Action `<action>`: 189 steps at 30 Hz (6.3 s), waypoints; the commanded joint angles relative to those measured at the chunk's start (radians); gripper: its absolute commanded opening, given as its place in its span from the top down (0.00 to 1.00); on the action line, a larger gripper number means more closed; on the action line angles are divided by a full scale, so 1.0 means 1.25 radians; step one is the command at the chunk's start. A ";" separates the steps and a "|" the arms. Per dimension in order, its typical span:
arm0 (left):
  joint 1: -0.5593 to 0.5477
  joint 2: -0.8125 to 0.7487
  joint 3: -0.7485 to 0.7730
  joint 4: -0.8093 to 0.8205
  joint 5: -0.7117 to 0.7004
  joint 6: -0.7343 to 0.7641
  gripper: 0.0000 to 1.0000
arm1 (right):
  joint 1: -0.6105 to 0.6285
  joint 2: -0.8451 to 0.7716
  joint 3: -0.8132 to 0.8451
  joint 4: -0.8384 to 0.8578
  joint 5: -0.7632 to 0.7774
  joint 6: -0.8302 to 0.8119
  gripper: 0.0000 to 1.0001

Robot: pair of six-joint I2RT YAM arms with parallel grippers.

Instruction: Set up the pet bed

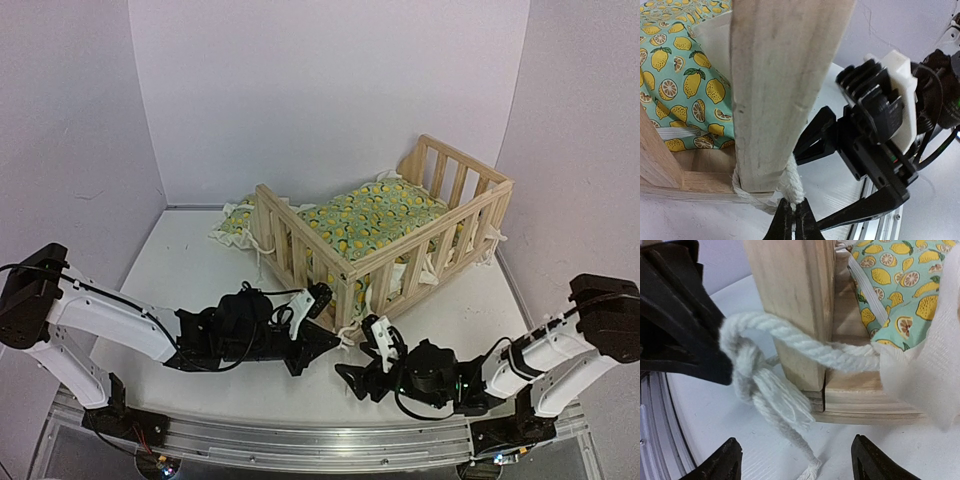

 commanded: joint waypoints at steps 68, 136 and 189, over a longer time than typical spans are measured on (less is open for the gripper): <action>0.110 0.003 -0.104 0.099 0.274 -0.194 0.92 | 0.001 0.074 -0.069 0.188 0.042 0.050 1.00; 0.275 -0.207 -0.290 -0.062 -0.209 -0.377 0.55 | -0.004 -0.450 0.039 -0.723 0.456 0.413 0.47; 0.889 0.470 0.672 -0.330 0.107 -0.114 0.18 | -0.290 0.490 1.680 -1.512 -0.382 -0.246 0.43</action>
